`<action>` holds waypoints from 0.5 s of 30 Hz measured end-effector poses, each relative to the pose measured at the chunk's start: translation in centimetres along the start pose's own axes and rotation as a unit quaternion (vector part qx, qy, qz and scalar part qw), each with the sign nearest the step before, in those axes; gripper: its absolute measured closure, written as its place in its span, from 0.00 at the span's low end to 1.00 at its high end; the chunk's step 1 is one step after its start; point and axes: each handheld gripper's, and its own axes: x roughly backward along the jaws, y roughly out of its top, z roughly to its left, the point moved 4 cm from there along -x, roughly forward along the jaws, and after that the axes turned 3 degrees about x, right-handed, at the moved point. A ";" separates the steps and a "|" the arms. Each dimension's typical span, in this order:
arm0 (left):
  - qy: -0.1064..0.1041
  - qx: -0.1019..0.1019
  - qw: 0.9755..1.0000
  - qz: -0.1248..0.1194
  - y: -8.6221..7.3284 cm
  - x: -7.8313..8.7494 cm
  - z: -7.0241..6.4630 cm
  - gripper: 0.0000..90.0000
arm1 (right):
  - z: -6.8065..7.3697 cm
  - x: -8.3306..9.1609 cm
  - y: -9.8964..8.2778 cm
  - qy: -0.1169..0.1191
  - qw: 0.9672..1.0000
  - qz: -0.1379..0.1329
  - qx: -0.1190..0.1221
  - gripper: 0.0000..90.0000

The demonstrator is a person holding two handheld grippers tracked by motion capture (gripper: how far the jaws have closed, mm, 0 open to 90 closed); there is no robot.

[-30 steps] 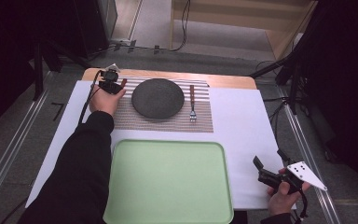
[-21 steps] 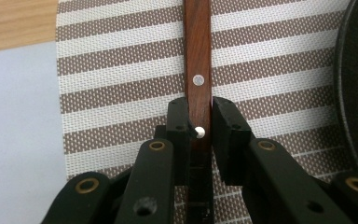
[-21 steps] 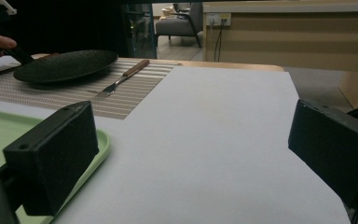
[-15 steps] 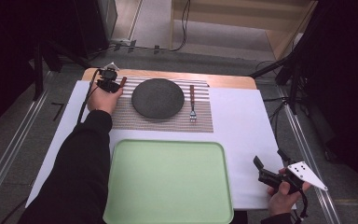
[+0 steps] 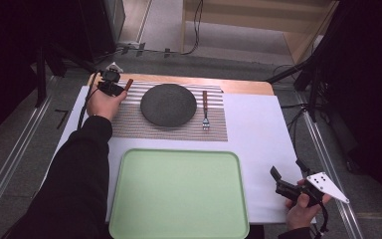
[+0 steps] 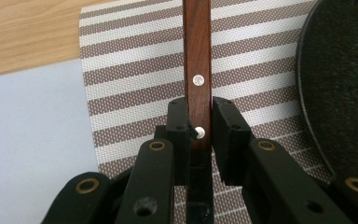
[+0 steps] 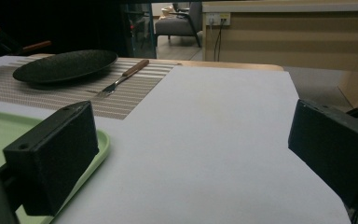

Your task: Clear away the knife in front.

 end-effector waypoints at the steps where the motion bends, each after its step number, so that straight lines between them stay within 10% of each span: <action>1: -0.001 -0.004 1.000 0.000 0.0 0.3 -0.1 0.86 | 0.0 0.0 0.0 0.000 1.000 0.000 0.000 0.00; 15: -0.015 -0.021 1.000 -0.003 -1.1 1.8 -0.7 0.86 | 0.1 0.0 0.0 0.002 1.000 0.000 0.002 0.00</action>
